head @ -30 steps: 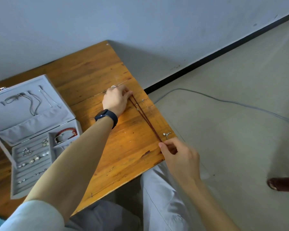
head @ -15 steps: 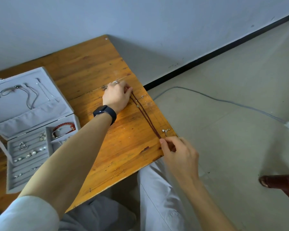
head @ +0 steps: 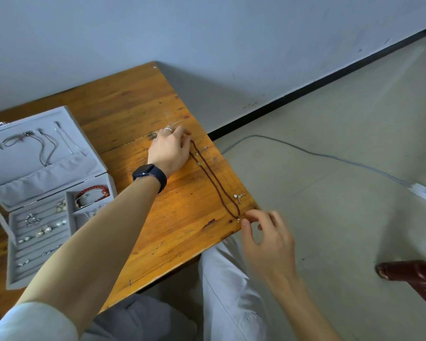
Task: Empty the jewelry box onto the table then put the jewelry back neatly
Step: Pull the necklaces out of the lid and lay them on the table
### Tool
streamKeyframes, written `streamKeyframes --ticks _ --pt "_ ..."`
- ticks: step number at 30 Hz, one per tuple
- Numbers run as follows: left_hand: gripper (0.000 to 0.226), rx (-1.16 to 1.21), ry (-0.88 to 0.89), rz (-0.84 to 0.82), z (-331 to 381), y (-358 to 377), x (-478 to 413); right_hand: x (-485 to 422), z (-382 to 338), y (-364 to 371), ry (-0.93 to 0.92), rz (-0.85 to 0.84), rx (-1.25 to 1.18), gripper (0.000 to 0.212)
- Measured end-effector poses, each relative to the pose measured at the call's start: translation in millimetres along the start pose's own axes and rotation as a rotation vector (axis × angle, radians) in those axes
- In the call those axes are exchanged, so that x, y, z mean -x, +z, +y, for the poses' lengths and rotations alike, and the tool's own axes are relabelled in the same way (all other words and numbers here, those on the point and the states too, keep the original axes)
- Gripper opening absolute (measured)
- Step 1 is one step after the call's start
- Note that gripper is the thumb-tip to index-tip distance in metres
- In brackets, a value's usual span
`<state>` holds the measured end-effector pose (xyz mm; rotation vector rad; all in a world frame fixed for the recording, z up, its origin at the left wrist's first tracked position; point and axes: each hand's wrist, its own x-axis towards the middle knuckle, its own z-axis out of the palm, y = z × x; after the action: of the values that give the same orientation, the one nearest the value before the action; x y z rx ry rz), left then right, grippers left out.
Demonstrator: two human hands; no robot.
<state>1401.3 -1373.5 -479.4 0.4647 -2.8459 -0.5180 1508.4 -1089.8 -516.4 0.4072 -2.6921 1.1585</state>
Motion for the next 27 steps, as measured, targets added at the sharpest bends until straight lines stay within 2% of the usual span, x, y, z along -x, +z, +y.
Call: streamKeyframes --ticks 5,8,14,20,27 --pt "0.038 -0.067 0.142 -0.024 1 0 30 10 14 8 -0.221 -0.014 0.083 0.031" --pt "0.044 -0.103 0.104 -0.113 -4 7 37 16 19 12 -0.289 -0.034 0.134 0.034" --pt "0.045 -0.092 0.06 -0.19 -2 2 37 17 19 5 -0.306 -0.063 0.174 0.033" --pt "0.044 -0.067 0.044 -0.177 1 -16 49 6 6 -10 -0.315 -0.103 0.146 0.031" --pt "0.053 -0.108 0.004 -0.075 -12 -57 98 -34 -46 5 -0.43 -0.21 0.116 0.034"
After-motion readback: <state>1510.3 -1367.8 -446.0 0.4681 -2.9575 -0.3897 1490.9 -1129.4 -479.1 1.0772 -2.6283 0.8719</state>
